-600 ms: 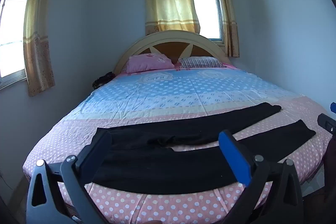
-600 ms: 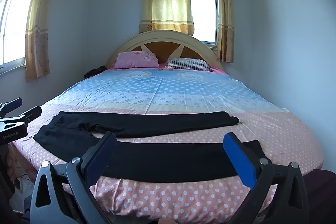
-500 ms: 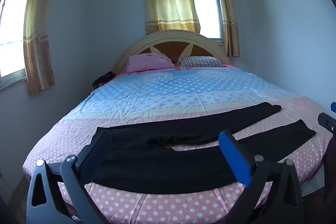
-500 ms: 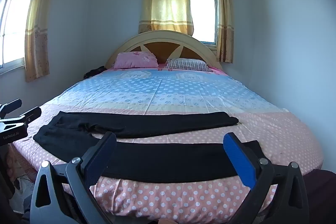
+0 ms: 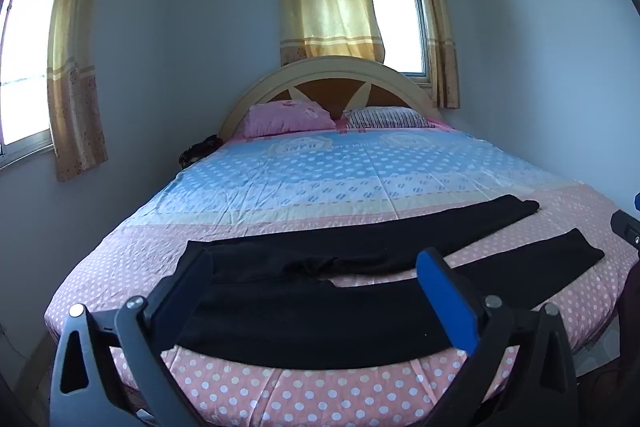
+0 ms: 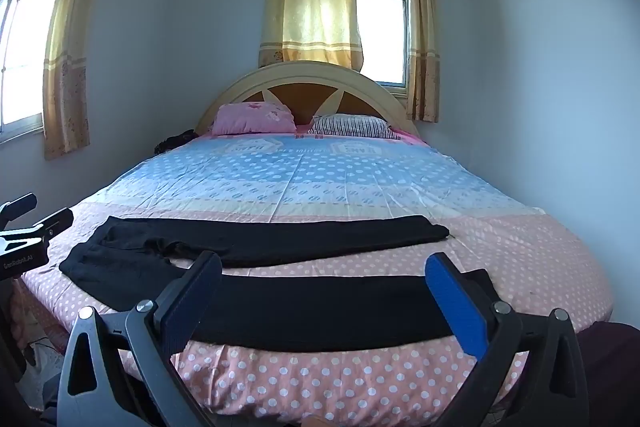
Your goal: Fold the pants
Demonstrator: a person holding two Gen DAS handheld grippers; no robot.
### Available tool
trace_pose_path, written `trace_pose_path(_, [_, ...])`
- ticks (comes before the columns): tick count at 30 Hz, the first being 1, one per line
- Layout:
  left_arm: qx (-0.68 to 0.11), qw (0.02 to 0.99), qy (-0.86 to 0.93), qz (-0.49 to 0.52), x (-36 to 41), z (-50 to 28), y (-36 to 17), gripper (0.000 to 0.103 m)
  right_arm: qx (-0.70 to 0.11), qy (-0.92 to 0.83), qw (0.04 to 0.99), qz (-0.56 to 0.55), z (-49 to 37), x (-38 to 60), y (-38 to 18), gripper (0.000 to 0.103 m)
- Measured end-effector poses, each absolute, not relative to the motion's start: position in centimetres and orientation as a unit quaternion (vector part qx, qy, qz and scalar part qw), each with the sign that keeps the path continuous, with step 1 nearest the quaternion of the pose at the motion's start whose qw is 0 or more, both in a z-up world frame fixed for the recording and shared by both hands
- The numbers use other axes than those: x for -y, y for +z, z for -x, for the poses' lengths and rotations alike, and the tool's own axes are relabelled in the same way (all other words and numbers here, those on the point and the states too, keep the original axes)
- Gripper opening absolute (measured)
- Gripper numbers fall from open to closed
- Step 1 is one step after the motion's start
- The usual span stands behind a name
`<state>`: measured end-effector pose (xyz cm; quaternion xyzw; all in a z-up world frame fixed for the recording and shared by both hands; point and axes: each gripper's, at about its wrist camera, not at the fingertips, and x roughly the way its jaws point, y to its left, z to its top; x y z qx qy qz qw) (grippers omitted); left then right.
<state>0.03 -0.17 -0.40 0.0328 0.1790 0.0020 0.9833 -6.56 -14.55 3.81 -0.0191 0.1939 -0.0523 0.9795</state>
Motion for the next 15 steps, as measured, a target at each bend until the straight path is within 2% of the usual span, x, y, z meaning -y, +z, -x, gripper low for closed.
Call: trace_pose_path(15, [-0.179, 0.983, 0.004, -0.031, 0.52, 0.10, -0.11, 0.103, -0.194, -0.055, 0.979, 0.018, 6.61, 14.48, 3.76, 0.102])
